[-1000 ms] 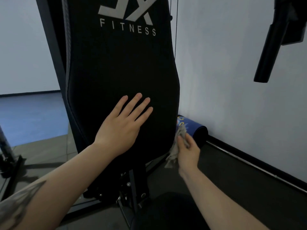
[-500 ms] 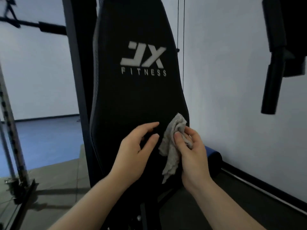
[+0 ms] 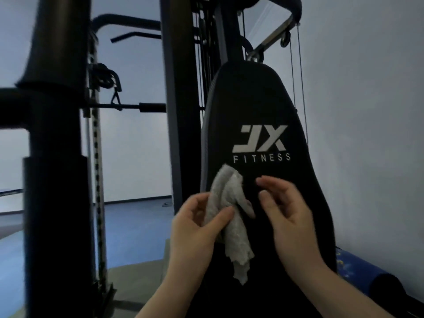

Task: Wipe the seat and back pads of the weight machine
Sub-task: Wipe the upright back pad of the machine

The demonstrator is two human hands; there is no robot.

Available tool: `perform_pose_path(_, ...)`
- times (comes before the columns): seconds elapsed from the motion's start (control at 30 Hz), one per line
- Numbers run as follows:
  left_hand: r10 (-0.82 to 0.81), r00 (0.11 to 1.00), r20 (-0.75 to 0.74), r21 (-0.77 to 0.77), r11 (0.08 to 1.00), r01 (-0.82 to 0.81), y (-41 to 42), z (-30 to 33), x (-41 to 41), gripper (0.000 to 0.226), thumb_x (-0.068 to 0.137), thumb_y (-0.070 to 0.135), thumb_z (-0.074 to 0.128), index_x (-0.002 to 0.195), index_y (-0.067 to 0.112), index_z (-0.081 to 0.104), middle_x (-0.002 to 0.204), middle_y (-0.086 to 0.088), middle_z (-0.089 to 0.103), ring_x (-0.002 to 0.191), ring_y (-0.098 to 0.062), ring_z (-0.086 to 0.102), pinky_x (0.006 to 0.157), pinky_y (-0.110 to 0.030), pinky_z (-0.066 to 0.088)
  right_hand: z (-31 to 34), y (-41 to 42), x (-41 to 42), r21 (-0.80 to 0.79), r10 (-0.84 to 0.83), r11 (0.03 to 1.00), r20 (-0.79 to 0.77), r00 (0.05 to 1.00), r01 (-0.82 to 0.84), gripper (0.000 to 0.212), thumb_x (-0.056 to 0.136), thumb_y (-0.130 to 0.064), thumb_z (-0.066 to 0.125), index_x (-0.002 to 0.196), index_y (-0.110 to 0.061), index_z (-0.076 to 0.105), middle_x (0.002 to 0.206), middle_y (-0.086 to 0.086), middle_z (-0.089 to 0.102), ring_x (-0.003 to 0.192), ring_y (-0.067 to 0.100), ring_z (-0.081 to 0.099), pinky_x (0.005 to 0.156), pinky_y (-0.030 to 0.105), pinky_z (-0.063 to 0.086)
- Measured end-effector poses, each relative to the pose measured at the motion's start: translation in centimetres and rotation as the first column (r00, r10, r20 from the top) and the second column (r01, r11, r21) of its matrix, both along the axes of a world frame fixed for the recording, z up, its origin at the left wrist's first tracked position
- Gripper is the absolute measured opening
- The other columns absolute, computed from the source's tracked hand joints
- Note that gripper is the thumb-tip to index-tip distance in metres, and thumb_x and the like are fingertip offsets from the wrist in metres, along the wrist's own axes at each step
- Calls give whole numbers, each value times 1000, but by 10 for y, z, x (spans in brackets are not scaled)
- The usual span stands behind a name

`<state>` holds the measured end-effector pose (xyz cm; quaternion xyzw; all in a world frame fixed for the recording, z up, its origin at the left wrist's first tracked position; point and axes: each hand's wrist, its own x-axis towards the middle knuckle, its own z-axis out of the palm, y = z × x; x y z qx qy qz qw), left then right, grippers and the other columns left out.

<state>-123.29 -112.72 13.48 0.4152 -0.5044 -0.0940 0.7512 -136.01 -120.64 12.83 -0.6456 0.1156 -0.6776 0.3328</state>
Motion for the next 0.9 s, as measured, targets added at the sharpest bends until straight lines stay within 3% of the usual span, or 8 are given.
perform_pose_path(0.07, 130, 991, -34, -142, 981, -133, 8, 23, 18, 27, 68, 20, 77, 93, 20, 66, 84, 3, 72, 79, -21, 69, 70, -36, 59, 26, -18, -1, -233, -271, 939, -44, 962, 254, 23, 91, -43, 57, 114, -42, 59, 124, -18, 57, 119, 5, 51, 102, 36, 43)
perform_pose_path(0.13, 317, 948, -17, -271, 911, -309, 7, 45, 36, 22, 76, 16, 77, 91, 26, 66, 82, 4, 69, 75, -19, 67, 67, -36, 57, 55, -41, 3, -500, -532, 754, -85, 843, 426, 36, 92, -43, 48, 127, -40, 54, 145, -13, 44, 137, 10, 34, 113, 39, 27)
perform_pose_path(0.23, 521, 853, 15, -387, 790, -475, -11, 68, 50, 24, 80, 14, 75, 92, 32, 65, 90, 1, 63, 75, -9, 62, 68, -21, 52, 83, -72, 14, -701, -772, 558, -243, 588, 443, 53, 93, -56, 27, 145, -46, 26, 161, -4, 13, 149, 17, 4, 118, 44, 11)
perform_pose_path(0.33, 616, 787, 44, -431, 722, -541, -33, 76, 52, 25, 80, 5, 71, 95, 26, 66, 91, 5, 55, 80, -3, 57, 70, -5, 42, 81, -93, 22, -728, -817, 550, -365, 447, 410, 57, 91, -62, 8, 145, -54, -7, 161, -9, -13, 146, 11, -22, 120, 50, 2)
perform_pose_path(0.43, 540, 823, 175, -382, 808, -449, -51, 77, 52, 24, 85, 9, 67, 105, 22, 68, 100, 11, 55, 94, -1, 56, 82, -9, 43, 76, -97, 27, -707, -813, 559, -363, 454, 435, 56, 90, -65, 2, 143, -56, -15, 159, -12, -21, 143, 8, -28, 119, 47, -7)
perform_pose_path(0.57, 369, 897, 242, -270, 914, -303, -55, 74, 55, 29, 90, 32, 59, 117, 26, 66, 122, 14, 60, 117, -1, 52, 100, -24, 44, 73, -98, 32, -688, -808, 562, -339, 481, 459, 54, 91, -65, -1, 143, -56, -12, 160, -12, -18, 144, 7, -24, 117, 44, -10)
perform_pose_path(0.73, 285, 920, 270, -259, 941, -216, -57, 85, 73, 19, 88, 20, 66, 106, 25, 68, 97, 6, 72, 90, -10, 67, 80, -31, 55, 71, -100, 33, -685, -809, 556, -317, 496, 470, 53, 93, -64, 3, 145, -55, -5, 161, -12, -13, 146, 8, -20, 118, 45, -8)
perform_pose_path(0.9, 277, 911, 306, -327, 929, -173, -64, 94, 79, 19, 88, 9, 65, 101, 22, 62, 94, 8, 68, 92, -8, 65, 79, -23, 51, 71, -101, 34, -682, -809, 554, -304, 503, 478, 53, 95, -61, 6, 146, -54, -5, 161, -13, -12, 147, 8, -18, 119, 45, -8)
